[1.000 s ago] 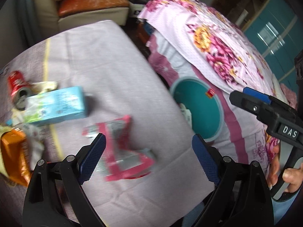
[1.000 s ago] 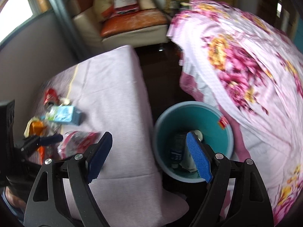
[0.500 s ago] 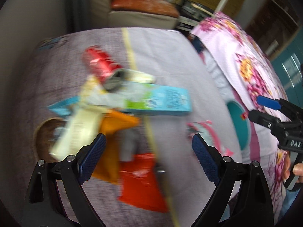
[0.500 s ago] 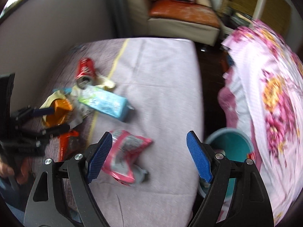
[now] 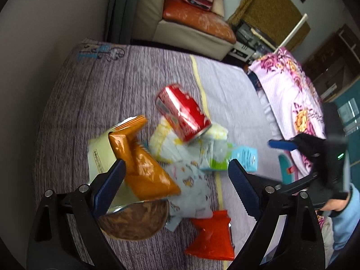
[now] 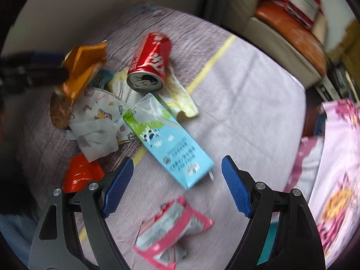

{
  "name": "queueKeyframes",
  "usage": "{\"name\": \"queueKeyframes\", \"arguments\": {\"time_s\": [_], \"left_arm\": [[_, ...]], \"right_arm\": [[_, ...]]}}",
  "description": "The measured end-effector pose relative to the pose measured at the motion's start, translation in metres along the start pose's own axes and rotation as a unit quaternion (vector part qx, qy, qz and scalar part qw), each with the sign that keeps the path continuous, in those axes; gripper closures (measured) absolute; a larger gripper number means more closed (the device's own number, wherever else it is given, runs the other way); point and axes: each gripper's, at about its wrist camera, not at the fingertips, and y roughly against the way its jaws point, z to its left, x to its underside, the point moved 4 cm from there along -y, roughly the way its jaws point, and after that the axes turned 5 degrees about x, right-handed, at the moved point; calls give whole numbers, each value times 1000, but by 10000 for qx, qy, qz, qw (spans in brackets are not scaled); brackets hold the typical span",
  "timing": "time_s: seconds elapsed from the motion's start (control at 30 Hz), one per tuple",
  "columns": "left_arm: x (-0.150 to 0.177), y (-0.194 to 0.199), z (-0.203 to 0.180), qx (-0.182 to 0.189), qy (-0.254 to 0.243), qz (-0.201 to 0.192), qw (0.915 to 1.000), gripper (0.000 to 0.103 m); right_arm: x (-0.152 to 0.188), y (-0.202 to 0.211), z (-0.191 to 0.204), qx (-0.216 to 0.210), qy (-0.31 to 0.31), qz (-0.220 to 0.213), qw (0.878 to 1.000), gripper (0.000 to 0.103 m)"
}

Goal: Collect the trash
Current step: 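Grasp the red Coca-Cola can with left tool while right tool grasps milk carton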

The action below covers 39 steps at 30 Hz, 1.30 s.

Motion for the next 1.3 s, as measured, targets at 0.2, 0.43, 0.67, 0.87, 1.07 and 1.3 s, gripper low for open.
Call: {"name": "queueKeyframes", "arguments": {"time_s": [0.2,0.43,0.67,0.87,1.07,1.3], "left_arm": [[-21,-16,10,-192,116,26,9997,11],[-36,-50,4,-256,115,221,9994,11],[-48,-77,3,-399,329,285,9983,11],[-56,-102,-12,-655,388,365,9964,11],[-54,-117,-15,-840,336,372,9952,40],[-47,-117,-24,-904,-245,311,9951,41]], "right_arm": [[-12,-30,14,-4,510,166,9986,26],[-11,-51,22,-62,721,204,9972,37],[7,-37,2,-228,125,116,9996,48],[27,-32,-41,-260,-787,105,9965,48],[41,-41,-66,-328,-1130,242,9928,48],[28,-55,-63,-349,-1004,182,9942,46]]}}
